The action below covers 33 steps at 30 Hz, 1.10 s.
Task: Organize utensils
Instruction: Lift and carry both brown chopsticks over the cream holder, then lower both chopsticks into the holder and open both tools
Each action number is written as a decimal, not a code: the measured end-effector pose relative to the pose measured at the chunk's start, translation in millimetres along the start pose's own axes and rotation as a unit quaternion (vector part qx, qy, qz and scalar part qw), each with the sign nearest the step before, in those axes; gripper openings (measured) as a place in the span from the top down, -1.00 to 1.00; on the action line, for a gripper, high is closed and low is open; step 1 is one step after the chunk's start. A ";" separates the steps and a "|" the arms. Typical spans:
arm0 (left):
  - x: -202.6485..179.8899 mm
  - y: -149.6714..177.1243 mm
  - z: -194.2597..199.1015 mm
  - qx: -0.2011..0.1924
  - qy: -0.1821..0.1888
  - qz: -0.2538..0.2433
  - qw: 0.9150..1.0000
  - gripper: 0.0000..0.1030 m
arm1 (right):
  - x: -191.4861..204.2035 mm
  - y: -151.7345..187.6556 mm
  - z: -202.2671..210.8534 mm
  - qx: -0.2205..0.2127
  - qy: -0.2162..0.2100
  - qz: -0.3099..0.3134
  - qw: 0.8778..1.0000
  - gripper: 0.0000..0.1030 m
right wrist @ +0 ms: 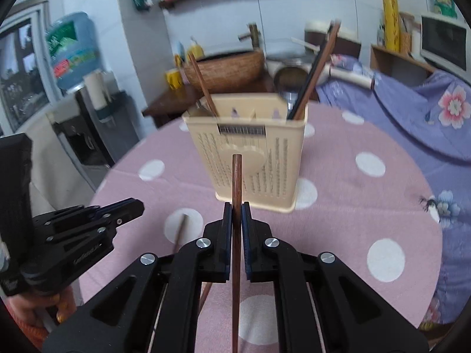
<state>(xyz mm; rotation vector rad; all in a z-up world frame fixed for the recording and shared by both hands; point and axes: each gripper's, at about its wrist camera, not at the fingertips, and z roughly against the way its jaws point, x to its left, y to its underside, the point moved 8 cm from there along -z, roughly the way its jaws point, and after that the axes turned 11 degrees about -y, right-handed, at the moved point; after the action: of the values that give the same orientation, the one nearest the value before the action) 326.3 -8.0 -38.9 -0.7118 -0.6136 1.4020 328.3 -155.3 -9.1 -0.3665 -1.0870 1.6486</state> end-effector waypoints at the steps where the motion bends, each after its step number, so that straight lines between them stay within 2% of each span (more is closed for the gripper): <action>1: -1.9 -5.1 7.9 -0.011 0.006 0.000 1.000 0.86 | 3.4 -4.3 8.3 -0.009 -0.005 0.004 1.000 0.86; 6: -4.6 -14.9 21.1 -0.026 0.002 -0.008 1.000 0.86 | 7.5 -18.0 37.9 -0.034 -0.019 0.006 0.999 0.86; 14: -1.6 -5.3 5.1 0.015 -0.012 0.001 1.000 0.86 | 13.8 -40.2 68.0 -0.071 -0.023 0.009 0.997 0.86; 18: -3.9 -9.3 9.0 0.009 -0.009 0.002 1.000 0.86 | 22.2 -56.0 75.4 -0.081 -0.024 0.026 0.996 0.86; 23: -8.2 -20.1 20.0 -0.006 -0.004 -0.001 1.000 0.86 | 34.7 -99.3 84.2 -0.099 -0.022 0.052 0.993 0.86; 26: -8.8 -25.0 27.5 -0.016 -0.001 -0.002 1.000 0.86 | 36.1 -136.9 93.0 -0.114 -0.019 0.052 0.992 0.86; 33: -16.3 -21.0 29.8 -0.018 0.008 -0.004 1.000 0.86 | 29.9 -220.9 106.5 -0.162 0.017 0.060 0.985 0.86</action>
<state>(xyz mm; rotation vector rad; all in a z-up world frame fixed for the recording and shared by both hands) 316.3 -22.4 -3.1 -0.7474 -0.6304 1.3805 375.4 -177.2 232.5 -0.6812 -1.3329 1.5633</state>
